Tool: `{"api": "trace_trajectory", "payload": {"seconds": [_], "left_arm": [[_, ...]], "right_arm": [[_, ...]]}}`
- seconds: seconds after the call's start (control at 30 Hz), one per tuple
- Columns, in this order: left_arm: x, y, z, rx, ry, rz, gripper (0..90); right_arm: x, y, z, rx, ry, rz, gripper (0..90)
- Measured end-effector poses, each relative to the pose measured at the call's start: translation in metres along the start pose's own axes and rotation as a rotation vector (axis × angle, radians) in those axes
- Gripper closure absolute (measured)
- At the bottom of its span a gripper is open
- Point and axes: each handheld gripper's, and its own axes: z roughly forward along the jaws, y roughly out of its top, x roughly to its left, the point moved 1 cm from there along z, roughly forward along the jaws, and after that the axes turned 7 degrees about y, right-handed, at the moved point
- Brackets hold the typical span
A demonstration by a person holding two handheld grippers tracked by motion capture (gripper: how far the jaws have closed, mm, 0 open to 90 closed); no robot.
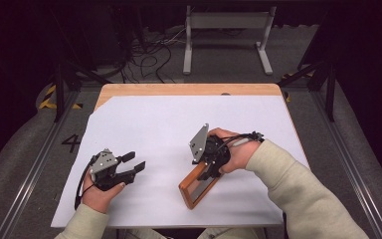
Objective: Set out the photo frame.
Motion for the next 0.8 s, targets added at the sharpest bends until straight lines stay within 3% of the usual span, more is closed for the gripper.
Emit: {"api": "trace_trajectory", "payload": {"seconds": [0.1, 0.17, 0.3, 0.43, 0.47, 0.5, 0.63, 0.8], "left_arm": [[-0.001, 0.000, 0.001, 0.001, -0.002, -0.003, 44.2], [-0.001, 0.000, 0.001, 0.003, -0.003, -0.003, 44.1], [0.000, 0.000, 0.001, -0.001, -0.002, 0.000, 44.1], [0.000, 0.000, 0.001, 0.000, -0.001, -0.001, 44.1], [0.000, 0.000, 0.001, 0.000, -0.001, -0.001, 44.1], [0.000, 0.000, 0.001, 0.001, -0.002, -0.005, 44.1], [0.000, 0.000, 0.001, 0.001, -0.002, 0.000, 44.1], [0.000, 0.000, 0.002, 0.003, -0.005, 0.000, 44.1]], "right_arm": [[0.006, -0.001, -0.004, 0.047, 0.028, -0.017, 63.4], [0.009, -0.002, -0.004, 0.050, 0.047, -0.018, 68.9], [0.014, 0.000, -0.004, 0.067, 0.052, -0.023, 70.4], [0.011, 0.002, -0.009, 0.070, 0.055, 0.053, 70.4], [0.011, 0.002, -0.009, 0.070, 0.055, 0.053, 70.4], [0.008, 0.002, -0.013, 0.058, 0.050, 0.093, 70.4], [0.000, -0.002, -0.025, -0.004, 0.031, 0.167, 70.4], [-0.013, -0.006, -0.033, -0.017, 0.020, 0.203, 70.4]]}}
